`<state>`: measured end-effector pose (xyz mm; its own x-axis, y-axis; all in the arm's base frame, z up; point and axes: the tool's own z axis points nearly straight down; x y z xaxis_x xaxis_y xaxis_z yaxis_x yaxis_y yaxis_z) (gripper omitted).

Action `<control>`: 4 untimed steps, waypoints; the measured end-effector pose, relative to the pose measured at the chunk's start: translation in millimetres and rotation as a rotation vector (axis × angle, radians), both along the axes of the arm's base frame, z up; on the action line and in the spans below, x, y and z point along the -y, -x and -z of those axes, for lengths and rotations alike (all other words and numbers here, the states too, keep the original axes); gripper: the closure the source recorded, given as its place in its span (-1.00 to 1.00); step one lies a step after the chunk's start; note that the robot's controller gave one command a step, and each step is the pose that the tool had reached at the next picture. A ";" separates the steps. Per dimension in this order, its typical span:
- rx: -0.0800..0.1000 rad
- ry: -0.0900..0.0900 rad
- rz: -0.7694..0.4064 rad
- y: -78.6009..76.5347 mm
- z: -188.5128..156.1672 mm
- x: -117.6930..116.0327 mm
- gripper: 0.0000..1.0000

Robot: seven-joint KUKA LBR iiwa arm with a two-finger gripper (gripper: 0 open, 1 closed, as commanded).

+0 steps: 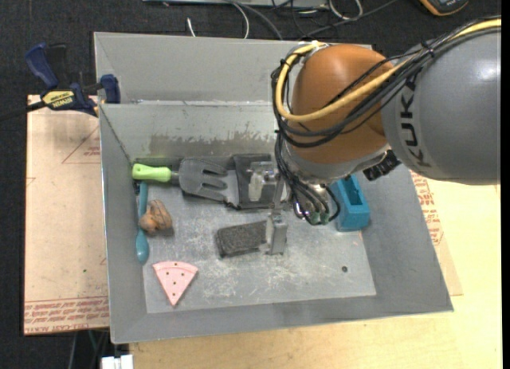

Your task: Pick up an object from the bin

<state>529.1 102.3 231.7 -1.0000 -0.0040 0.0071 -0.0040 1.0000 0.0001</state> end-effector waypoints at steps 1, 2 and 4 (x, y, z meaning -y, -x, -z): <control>0.008 -0.001 0.004 -1.4 -4.6 0.7 -1.00; 0.014 -0.002 -0.065 -26.7 47.3 20.2 -1.00; 0.015 -0.004 -0.056 -28.1 159.0 44.0 -1.00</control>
Offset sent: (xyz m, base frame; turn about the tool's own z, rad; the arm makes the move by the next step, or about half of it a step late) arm 0.0438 -0.0378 -0.0941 -0.1183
